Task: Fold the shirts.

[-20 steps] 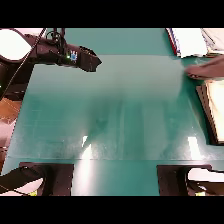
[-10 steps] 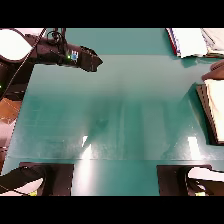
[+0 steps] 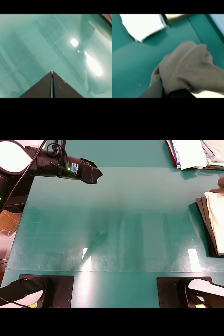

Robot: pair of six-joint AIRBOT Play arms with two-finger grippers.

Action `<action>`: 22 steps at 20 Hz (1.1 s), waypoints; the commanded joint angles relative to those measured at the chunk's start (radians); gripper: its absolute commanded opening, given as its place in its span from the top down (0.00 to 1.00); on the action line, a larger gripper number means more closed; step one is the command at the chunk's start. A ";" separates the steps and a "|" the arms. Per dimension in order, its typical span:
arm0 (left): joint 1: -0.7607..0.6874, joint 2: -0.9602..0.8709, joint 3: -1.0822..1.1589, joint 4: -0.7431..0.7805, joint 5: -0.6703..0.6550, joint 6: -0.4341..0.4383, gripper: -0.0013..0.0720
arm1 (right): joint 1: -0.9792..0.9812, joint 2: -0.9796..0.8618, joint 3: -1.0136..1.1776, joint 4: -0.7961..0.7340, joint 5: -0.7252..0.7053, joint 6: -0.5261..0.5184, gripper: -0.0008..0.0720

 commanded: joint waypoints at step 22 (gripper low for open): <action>0.000 0.000 0.000 0.002 -0.034 0.002 0.94 | 0.092 0.208 -0.355 0.129 0.034 0.002 0.04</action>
